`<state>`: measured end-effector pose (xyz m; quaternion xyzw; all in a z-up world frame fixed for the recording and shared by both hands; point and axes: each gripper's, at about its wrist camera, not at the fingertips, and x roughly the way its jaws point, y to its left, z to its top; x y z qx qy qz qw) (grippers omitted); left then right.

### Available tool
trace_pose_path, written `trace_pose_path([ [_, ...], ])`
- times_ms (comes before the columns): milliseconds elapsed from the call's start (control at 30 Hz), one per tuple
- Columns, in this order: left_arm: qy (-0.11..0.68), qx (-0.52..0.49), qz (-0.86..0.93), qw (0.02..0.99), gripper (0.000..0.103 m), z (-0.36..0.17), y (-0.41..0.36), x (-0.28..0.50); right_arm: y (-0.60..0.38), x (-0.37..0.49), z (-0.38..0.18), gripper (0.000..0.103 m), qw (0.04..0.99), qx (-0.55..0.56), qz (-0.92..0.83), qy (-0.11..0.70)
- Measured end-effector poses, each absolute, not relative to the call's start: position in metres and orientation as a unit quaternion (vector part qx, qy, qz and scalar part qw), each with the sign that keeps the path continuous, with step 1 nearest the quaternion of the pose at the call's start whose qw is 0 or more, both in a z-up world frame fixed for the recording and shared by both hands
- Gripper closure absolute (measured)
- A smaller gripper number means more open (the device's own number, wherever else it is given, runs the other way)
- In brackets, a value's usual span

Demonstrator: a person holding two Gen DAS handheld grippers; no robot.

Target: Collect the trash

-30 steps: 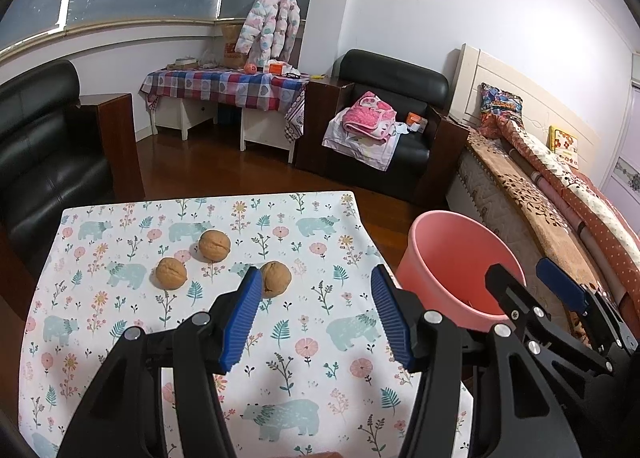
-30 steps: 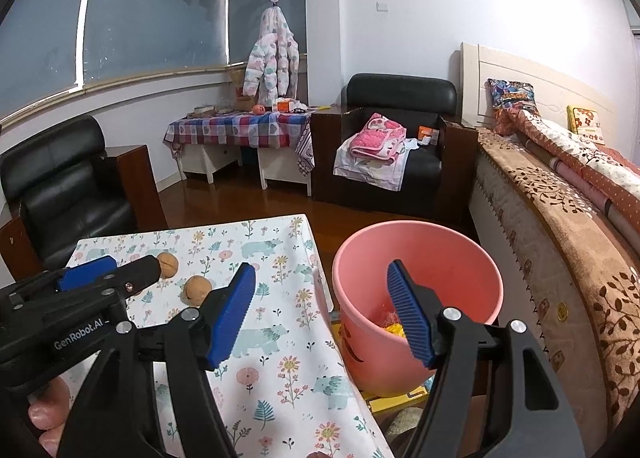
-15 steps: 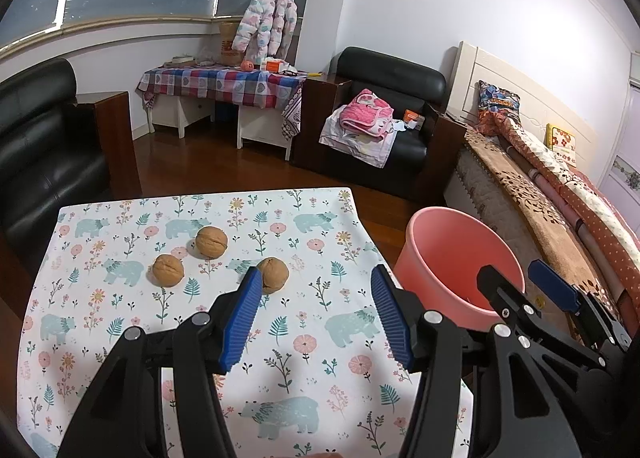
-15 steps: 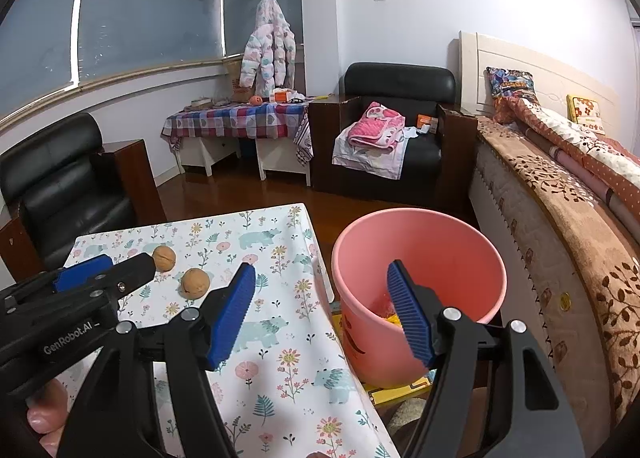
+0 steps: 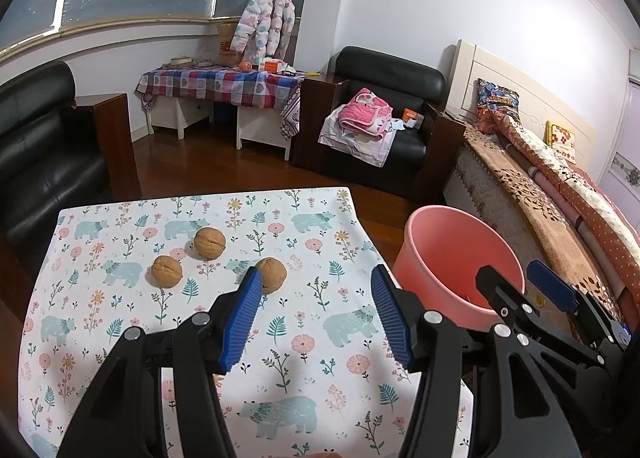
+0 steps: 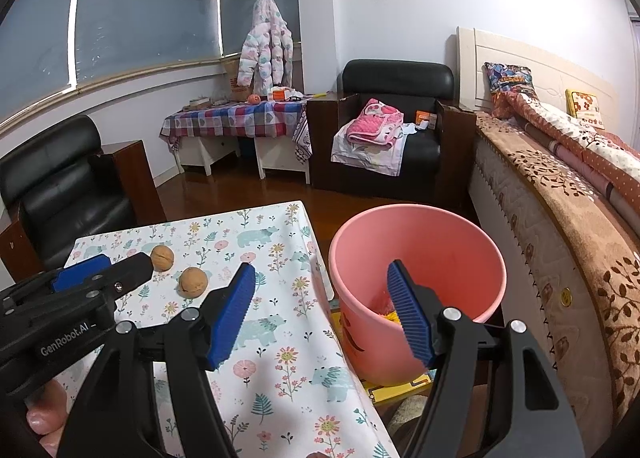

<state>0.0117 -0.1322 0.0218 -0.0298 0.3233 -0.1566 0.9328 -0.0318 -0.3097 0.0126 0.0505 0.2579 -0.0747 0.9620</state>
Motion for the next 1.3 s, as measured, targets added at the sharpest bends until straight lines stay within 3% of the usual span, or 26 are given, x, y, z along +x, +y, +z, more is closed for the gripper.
trace_pose_path([
  [1300,0.332,-0.014,-0.162,0.929,0.046,0.02,-0.141,0.013,-0.312,-0.029,0.002,0.034,0.959,0.064,-0.072,0.268],
])
